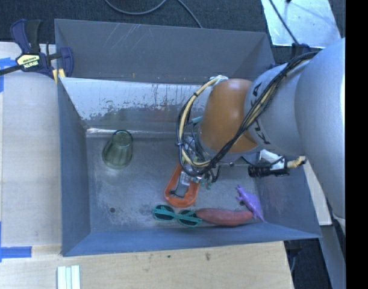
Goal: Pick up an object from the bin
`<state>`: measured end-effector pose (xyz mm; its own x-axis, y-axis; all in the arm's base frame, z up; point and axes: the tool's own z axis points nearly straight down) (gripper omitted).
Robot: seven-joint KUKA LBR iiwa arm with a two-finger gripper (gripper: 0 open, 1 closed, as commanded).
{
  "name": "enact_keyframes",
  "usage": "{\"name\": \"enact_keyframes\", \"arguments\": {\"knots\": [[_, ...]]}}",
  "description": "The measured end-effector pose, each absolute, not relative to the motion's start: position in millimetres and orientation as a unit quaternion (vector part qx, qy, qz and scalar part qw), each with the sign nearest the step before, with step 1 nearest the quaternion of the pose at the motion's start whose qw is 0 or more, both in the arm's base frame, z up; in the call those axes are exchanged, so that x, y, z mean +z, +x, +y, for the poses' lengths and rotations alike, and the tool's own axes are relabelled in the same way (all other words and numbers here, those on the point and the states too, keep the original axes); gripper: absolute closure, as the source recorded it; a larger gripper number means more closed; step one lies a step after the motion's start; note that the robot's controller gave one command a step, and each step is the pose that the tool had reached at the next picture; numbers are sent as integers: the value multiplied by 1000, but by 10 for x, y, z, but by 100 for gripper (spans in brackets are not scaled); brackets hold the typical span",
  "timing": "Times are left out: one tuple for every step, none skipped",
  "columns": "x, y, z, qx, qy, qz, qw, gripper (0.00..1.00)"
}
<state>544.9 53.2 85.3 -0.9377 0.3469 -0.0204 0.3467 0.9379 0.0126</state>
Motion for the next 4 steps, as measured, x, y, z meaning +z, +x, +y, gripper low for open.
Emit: {"name": "enact_keyframes", "arguments": {"knots": [[711, 5733, 191, 0, -126, 992, 7, 100], [711, 5731, 191, 0, -126, 992, 7, 100], [743, 5719, 194, 0, -126, 992, 6, 100], [944, 5695, 194, 1, -126, 992, 2, 100]]}}
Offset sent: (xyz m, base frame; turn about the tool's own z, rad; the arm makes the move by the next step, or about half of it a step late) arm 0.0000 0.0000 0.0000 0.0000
